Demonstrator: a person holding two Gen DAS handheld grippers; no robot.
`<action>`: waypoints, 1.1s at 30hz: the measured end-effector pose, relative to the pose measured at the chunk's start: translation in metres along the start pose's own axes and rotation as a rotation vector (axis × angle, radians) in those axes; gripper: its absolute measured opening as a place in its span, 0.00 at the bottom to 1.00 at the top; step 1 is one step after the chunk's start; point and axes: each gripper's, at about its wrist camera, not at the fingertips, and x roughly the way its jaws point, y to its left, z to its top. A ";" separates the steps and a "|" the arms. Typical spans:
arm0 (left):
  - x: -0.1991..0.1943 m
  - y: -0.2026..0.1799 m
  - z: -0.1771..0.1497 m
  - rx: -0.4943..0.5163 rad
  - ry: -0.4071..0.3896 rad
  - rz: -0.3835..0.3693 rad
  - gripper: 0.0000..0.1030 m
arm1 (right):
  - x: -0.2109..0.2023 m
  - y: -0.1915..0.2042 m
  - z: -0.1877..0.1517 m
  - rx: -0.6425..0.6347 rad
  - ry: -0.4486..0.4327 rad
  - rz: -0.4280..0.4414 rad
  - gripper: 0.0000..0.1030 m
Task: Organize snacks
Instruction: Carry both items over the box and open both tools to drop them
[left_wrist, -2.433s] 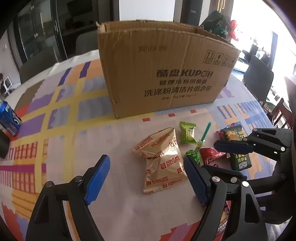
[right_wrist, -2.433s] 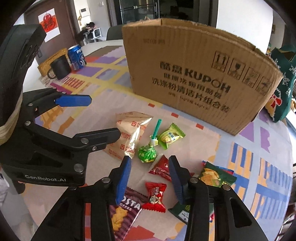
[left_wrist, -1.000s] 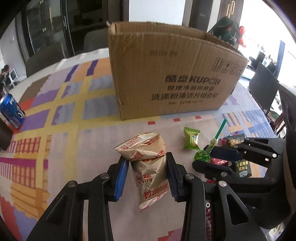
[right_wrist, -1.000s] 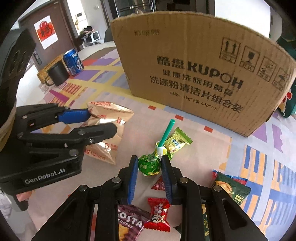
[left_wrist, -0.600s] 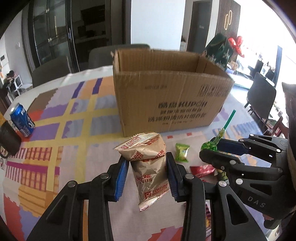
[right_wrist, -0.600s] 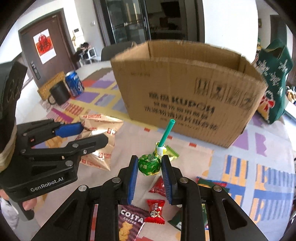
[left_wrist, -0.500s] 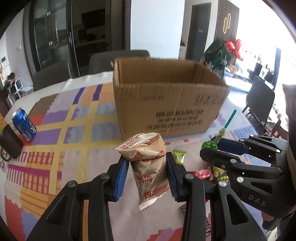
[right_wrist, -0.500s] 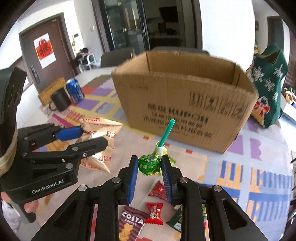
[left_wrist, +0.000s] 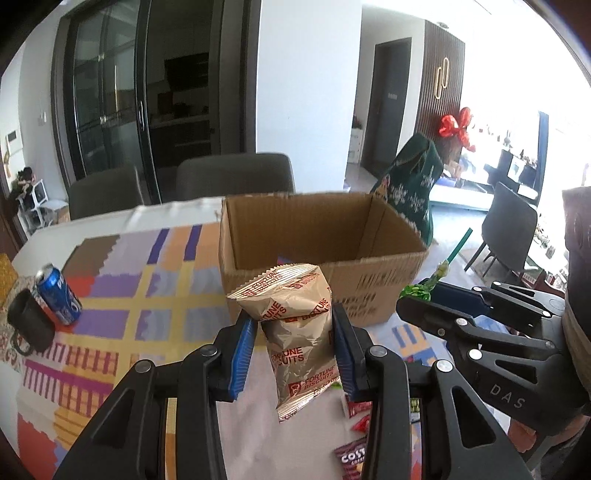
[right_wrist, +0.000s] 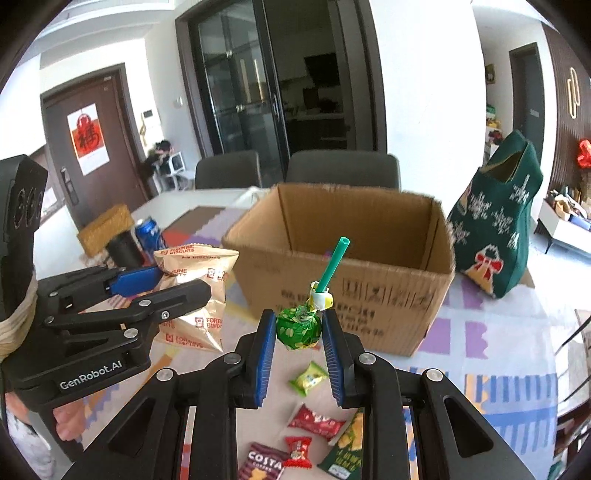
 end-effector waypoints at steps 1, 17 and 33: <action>0.000 0.000 0.003 0.002 -0.005 0.000 0.38 | -0.001 0.000 0.003 0.002 -0.009 -0.003 0.26; 0.011 -0.003 0.053 0.024 -0.066 0.013 0.38 | -0.006 -0.015 0.048 0.000 -0.095 -0.048 0.26; 0.061 0.003 0.082 0.053 -0.032 0.039 0.38 | 0.030 -0.039 0.069 0.009 -0.054 -0.077 0.26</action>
